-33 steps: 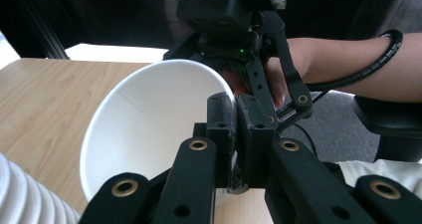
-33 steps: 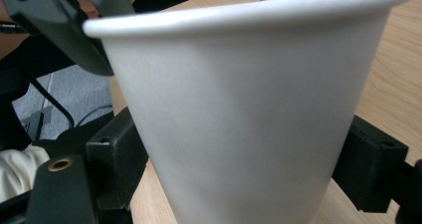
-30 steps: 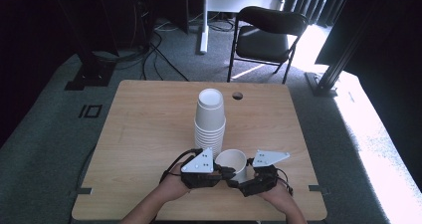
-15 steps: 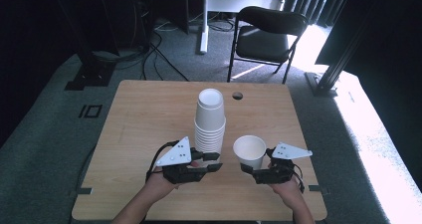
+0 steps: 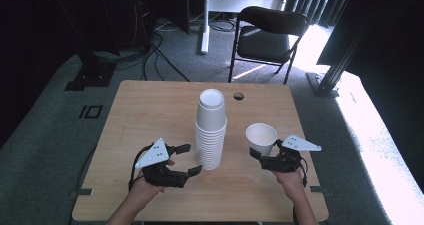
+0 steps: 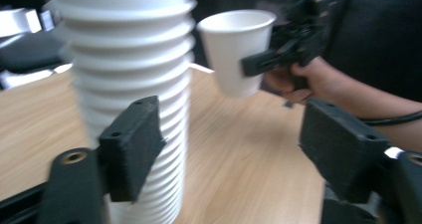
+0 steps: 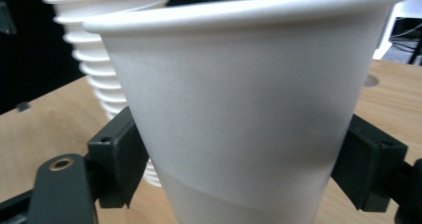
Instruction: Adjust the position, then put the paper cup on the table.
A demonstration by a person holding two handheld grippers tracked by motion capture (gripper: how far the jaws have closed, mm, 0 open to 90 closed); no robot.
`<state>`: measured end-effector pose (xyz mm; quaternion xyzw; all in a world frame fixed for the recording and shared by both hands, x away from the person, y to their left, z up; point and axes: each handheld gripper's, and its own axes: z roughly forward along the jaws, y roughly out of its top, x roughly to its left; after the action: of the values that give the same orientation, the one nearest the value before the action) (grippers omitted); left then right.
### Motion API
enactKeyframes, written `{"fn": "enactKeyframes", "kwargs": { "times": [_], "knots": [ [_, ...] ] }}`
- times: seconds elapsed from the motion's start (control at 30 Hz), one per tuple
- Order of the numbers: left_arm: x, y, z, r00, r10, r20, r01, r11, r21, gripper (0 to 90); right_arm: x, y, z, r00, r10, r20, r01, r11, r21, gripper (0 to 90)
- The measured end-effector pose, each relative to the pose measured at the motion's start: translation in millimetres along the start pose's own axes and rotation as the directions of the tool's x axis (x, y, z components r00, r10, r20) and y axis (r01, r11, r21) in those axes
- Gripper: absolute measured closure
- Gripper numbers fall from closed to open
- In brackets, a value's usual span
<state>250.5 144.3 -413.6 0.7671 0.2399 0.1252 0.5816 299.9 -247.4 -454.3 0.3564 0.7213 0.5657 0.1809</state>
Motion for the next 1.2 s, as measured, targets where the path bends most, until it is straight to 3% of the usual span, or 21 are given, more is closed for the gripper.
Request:
{"fn": "enactKeyframes", "kwargs": {
  "times": [0.03,0.1,0.17,0.2,0.27,0.3,0.33,0.4,0.43,0.53,0.6,0.63,0.67,0.83,0.87,0.93,1.03,1.07,1.2],
  "knots": [
    [9.7,-13.1,-5.9,0.9936,-0.03,-0.109,0.033,0.999,0.029,11.3,-4.5,-0.9,2.7,0.9998,0.009,0.019,-0.009,1.0,0.0,18.6],
    [15.7,-21.6,-10.1,0.9857,-0.043,-0.163,0.054,0.9967,0.062,2.3,-8.6,-2.3,5.2,0.9994,0.014,0.031,-0.014,1.0,0.003,18.6],
    [20.7,-31.6,-16.0,0.9707,-0.051,-0.235,0.074,0.9932,0.091,1.7,-12.7,-4.0,7.3,0.9987,0.023,0.046,-0.023,1.0,0.002,18.6],
    [20.7,-31.6,-16.0,0.9707,-0.051,-0.235,0.074,0.9932,0.091,1.7,-12.7,-4.0,7.3,0.9987,0.023,0.046,-0.023,1.0,0.002,18.6],
    [27.4,-42.2,-22.6,0.9524,-0.081,-0.294,0.12,0.9858,0.118,1.7,-16.9,-5.8,8.9,0.998,0.034,0.053,-0.034,0.999,-0.001,18.6],
    [34.8,-53.6,-29.5,0.9428,-0.114,-0.313,0.16,0.9794,0.123,1.7,-20.4,-7.5,10.7,0.997,0.045,0.062,-0.045,0.999,-0.001,18.6],
    [38.0,-59.3,-32.6,0.9377,-0.133,-0.321,0.179,0.9768,0.118,1.7,-22.5,-8.4,12.1,0.9968,0.053,0.06,-0.053,0.999,-0.001,18.6],
    [38.0,-59.3,-32.6,0.9377,-0.133,-0.321,0.179,0.9768,0.118,1.7,-24.3,-9.6,13.7,0.9959,0.057,0.07,-0.056,0.998,-0.003,18.5],
    [45.2,-72.2,-39.6,0.9207,-0.159,-0.356,0.216,0.9684,0.125,1.7,-27.9,-11.8,17.5,0.9944,0.064,0.084,-0.064,0.998,0.001,18.4],
    [52.2,-86.7,-47.3,0.899,-0.191,-0.394,0.255,0.9599,0.117,1.7,-34.2,-16.2,24.4,0.9913,0.078,0.106,-0.079,0.997,0.006,18.4],
    [52.2,-86.7,-47.3,0.899,-0.191,-0.394,0.255,0.9599,0.117,1.7,-36.3,-18.1,27.4,0.9892,0.083,0.121,-0.084,0.996,0.008,18.4],
    [56.4,-101.1,-51.9,0.8807,-0.208,-0.426,0.285,0.9503,0.126,1.7,-42.2,-22.9,35.1,0.9849,0.094,0.145,-0.098,0.995,0.021,18.4],
    [57.0,-104.7,-52.3,0.8766,-0.212,-0.432,0.293,0.9473,0.13,1.7,-44.6,-25.2,39.1,0.9816,0.095,0.166,-0.101,0.994,0.03,18.5],
    [55.9,-115.6,-52.5,0.8665,-0.219,-0.449,0.307,0.9423,0.134,1.7,-56.2,-35.3,57.1,0.9648,0.09,0.247,-0.11,0.991,0.071,18.5],
    [55.9,-115.6,-52.5,0.8665,-0.219,-0.449,0.307,0.9423,0.134,1.7,-56.2,-35.3,57.1,0.9648,0.09,0.247,-0.11,0.991,0.071,18.5],
    [54.7,-118.1,-51.3,0.8644,-0.212,-0.456,0.304,0.9427,0.138,1.7,-62.2,-41.2,65.2,0.9533,0.093,0.287,-0.122,0.989,0.085,18.4],
    [52.1,-118.6,-49.8,0.8656,-0.192,-0.462,0.288,0.9462,0.147,1.7,-65.9,-47.0,70.4,0.9444,0.094,0.315,-0.13,0.987,0.094,18.3],
    [51.7,-118.5,-49.9,0.8673,-0.194,-0.459,0.288,0.9465,0.145,1.7,-66.5,-49.1,71.4,0.9434,0.093,0.318,-0.13,0.987,0.097,18.3],
    [51.2,-118.0,-52.0,0.863,-0.187,-0.469,0.283,0.9488,0.142,1.7,-69.4,-56.7,72.6,0.9388,0.092,0.332,-0.133,0.986,0.103,18.0]
  ]
}}
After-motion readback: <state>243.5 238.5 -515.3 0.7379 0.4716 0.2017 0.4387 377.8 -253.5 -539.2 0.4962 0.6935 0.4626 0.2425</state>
